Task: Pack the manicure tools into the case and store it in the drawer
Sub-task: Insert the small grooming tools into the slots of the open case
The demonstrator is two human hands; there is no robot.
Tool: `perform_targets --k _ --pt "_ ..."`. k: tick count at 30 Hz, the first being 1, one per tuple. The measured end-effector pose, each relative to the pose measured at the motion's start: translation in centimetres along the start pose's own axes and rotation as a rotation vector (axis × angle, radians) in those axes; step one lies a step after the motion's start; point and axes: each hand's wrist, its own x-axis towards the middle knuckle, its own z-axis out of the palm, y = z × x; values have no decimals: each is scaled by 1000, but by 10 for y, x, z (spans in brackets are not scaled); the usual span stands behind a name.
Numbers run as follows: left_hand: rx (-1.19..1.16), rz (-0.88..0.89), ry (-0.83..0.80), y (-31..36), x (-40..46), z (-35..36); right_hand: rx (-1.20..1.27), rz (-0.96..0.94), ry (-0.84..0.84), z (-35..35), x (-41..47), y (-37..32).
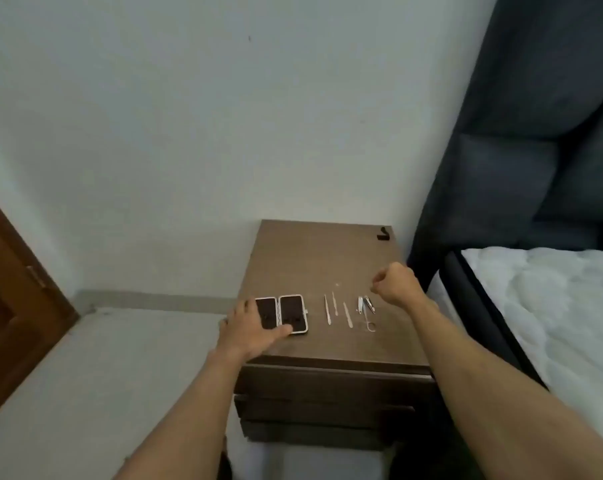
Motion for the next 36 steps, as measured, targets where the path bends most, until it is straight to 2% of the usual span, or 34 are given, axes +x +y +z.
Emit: perform_targets --k 4,14,19,24,29,36 --pt "130 -28 -14 -18 18 28 -64 103 -12 31 34 16" --pt "196 68 65 -25 49 56 -125 89 -100 65 76 33" --pt "111 84 62 -27 51 54 171 47 -24 62 79 21" --pt "62 134 42 -39 55 48 378 -74 -207 76 71 -33" --pt "40 151 78 -43 51 52 294 -102 -312 115 67 -69" --pt "30 140 175 -43 46 59 83 -149 -278 143 70 -73"
